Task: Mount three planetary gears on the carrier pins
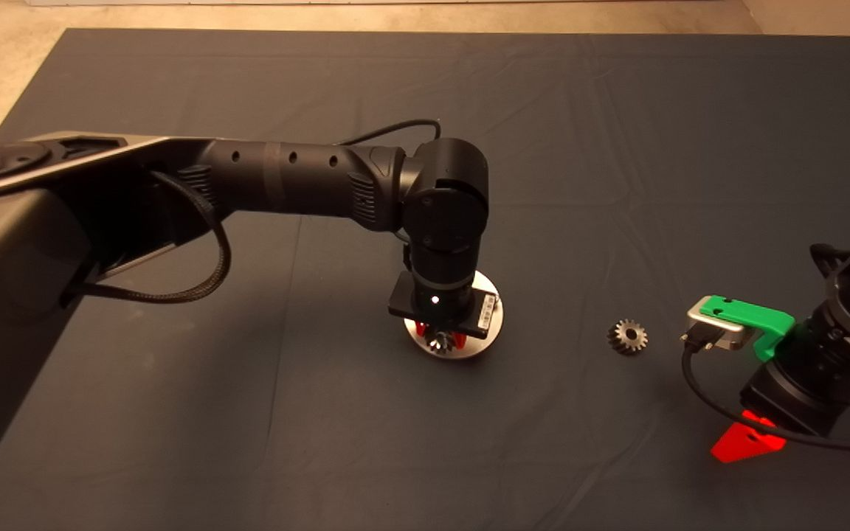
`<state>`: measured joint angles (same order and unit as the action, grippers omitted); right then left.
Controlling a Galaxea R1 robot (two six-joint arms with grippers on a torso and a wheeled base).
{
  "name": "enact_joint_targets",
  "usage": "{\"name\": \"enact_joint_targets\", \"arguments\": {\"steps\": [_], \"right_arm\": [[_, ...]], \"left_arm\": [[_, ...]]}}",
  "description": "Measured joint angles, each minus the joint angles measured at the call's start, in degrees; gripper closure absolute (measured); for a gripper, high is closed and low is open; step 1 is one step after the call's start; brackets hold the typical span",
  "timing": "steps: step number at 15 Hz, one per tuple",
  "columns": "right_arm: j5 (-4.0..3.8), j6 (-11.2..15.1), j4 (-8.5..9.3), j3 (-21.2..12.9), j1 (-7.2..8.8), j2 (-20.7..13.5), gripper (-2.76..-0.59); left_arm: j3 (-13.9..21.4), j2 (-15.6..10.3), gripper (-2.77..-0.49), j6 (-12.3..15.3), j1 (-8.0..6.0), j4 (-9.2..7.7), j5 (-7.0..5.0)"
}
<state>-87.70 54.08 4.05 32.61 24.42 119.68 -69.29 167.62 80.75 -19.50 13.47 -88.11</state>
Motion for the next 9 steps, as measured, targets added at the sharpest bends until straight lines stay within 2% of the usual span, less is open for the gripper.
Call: {"name": "enact_joint_targets", "arguments": {"steps": [8,9], "right_arm": [[-0.01,0.00,0.00,0.00,0.00,-0.01,-2.75],[0.00,0.00,0.00,0.00,0.00,0.00,-2.75]], "left_arm": [[-0.02,-0.17,-1.06,0.00,-0.01,0.02,0.30],[-0.02,-0.15,-1.15,0.00,0.00,0.02,0.55]]}}
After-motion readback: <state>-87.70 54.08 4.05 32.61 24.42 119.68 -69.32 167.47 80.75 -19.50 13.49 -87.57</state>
